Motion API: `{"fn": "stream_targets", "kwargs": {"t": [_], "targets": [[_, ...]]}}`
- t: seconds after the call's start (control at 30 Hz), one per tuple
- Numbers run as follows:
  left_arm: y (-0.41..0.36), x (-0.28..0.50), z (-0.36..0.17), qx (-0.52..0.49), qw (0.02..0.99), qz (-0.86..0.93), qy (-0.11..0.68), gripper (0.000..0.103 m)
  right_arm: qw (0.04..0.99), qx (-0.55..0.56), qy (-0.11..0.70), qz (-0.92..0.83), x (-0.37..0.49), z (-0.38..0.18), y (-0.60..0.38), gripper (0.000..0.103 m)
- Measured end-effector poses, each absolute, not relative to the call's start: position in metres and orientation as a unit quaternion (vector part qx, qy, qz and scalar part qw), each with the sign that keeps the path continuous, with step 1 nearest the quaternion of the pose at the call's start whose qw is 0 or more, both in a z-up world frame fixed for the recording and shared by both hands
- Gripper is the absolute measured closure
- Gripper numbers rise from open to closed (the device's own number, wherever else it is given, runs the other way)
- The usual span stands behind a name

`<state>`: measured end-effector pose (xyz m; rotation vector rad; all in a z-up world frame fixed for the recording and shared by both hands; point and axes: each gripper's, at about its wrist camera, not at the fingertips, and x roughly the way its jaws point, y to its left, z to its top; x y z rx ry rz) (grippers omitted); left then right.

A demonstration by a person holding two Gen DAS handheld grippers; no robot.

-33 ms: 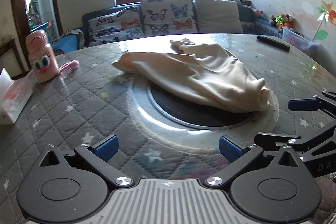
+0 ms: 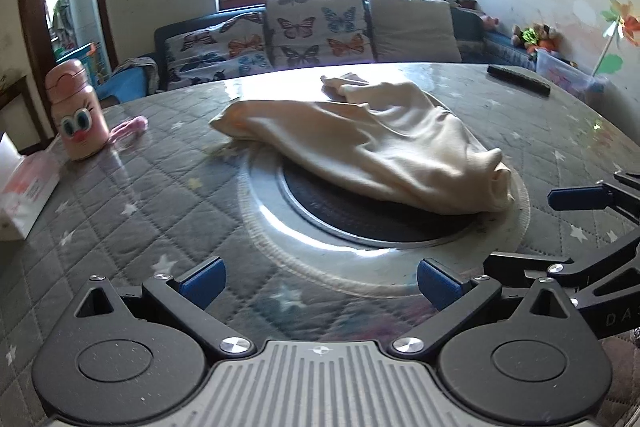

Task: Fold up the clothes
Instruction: 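Move both grippers toward the crumpled cream shirt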

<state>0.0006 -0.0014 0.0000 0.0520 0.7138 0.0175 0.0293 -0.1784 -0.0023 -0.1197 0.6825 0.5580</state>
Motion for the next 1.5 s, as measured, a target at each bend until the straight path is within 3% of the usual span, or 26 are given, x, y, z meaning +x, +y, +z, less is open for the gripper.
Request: {"fn": "stream_targets", "kwargs": {"t": [0.97, 1.23, 1.5], "targets": [[-0.011, 0.011, 0.010, 0.043, 0.933, 0.033, 0.355, 0.000, 0.908, -0.049, 0.307, 0.282, 0.044, 0.017, -0.202, 0.002], [-0.001, 0.036, 0.012, 0.041, 0.936, 0.029, 0.349, 0.000, 0.905, -0.038, 0.325, 0.270, 0.076, 0.015, -0.200, 0.011], [0.014, 0.052, 0.014, 0.026, 0.937, 0.035, 0.345, 0.003, 0.895, -0.014, 0.344, 0.282, 0.128, 0.008, -0.183, 0.033]]}}
